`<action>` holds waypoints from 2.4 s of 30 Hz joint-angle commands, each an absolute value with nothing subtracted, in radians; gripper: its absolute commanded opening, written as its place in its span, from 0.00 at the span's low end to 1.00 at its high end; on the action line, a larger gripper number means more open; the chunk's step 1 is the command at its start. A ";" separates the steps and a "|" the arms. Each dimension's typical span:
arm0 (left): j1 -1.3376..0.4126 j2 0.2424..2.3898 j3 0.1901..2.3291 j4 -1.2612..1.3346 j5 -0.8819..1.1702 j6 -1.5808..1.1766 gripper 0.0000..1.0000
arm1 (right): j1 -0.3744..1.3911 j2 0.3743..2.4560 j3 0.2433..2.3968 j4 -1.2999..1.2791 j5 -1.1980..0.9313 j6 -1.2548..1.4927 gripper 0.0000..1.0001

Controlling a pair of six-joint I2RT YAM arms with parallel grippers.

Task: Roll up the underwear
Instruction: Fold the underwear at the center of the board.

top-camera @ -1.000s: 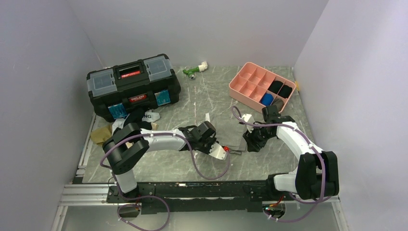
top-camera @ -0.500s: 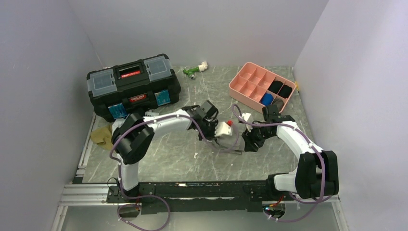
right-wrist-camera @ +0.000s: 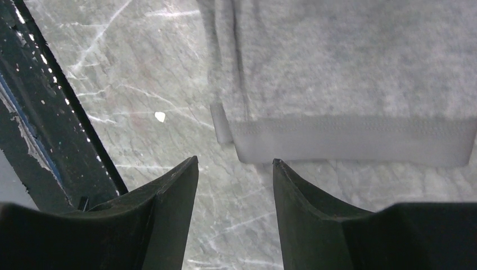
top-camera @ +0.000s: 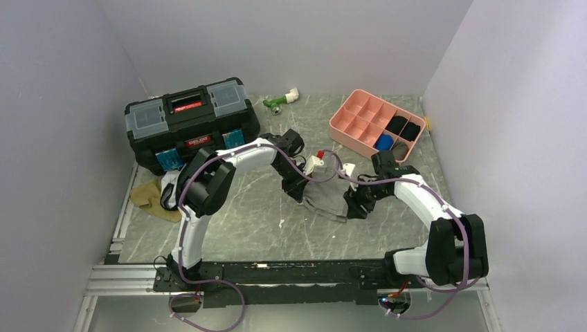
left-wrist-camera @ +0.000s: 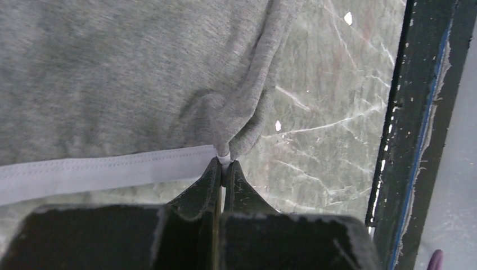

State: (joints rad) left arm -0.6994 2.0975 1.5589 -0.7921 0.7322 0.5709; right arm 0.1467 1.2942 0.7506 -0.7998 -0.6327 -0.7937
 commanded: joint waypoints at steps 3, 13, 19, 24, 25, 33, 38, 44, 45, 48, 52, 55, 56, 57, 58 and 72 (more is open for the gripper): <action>-0.687 2.159 1.645 -0.886 0.870 0.531 0.00 | 0.275 1.242 0.715 -0.707 -0.580 -0.794 0.54; -0.665 2.188 1.662 -0.912 0.908 0.528 0.00 | 0.408 1.262 0.676 -0.619 -0.424 -0.789 0.53; -0.663 2.201 1.688 -0.933 0.908 0.529 0.00 | 0.452 1.286 0.675 -0.624 -0.390 -0.773 0.51; -0.663 2.206 1.693 -0.935 0.906 0.526 0.00 | 0.470 1.298 0.669 -0.625 -0.366 -0.766 0.49; -0.664 2.206 1.693 -0.936 0.908 0.526 0.00 | 0.471 1.303 0.668 -0.625 -0.361 -0.766 0.48; -0.664 2.209 1.691 -0.939 0.913 0.523 0.00 | 0.482 1.340 0.669 -0.600 -0.332 -0.730 0.43; -0.663 2.204 1.678 -0.932 0.915 0.519 0.00 | 0.489 1.358 0.675 -0.593 -0.332 -0.708 0.40; -0.664 2.201 1.670 -0.930 0.920 0.519 0.00 | 0.496 1.371 0.674 -0.591 -0.311 -0.690 0.39; -0.663 2.202 1.668 -0.929 0.921 0.517 0.00 | 0.498 1.374 0.673 -0.589 -0.304 -0.687 0.38; -0.663 2.198 1.661 -0.931 0.928 0.521 0.00 | 0.499 1.373 0.674 -0.584 -0.282 -0.680 0.30; -0.664 2.195 1.649 -0.933 0.929 0.528 0.00 | 0.498 1.350 0.673 -0.584 -0.273 -0.679 0.23; -0.664 2.194 1.642 -0.938 0.930 0.535 0.00 | 0.499 1.331 0.677 -0.596 -0.269 -0.681 0.18; -0.664 2.193 1.639 -0.939 0.928 0.536 0.00 | 0.499 1.326 0.678 -0.601 -0.268 -0.680 0.17; -0.664 2.189 1.635 -0.939 0.927 0.538 0.00 | 0.498 1.322 0.678 -0.605 -0.270 -0.682 0.16; -0.663 2.184 1.629 -0.937 0.923 0.538 0.00 | 0.498 1.316 0.680 -0.610 -0.270 -0.684 0.14; -0.674 2.057 1.485 -0.929 0.902 0.535 0.00 | 0.498 1.269 0.777 -0.833 -0.432 -0.726 0.00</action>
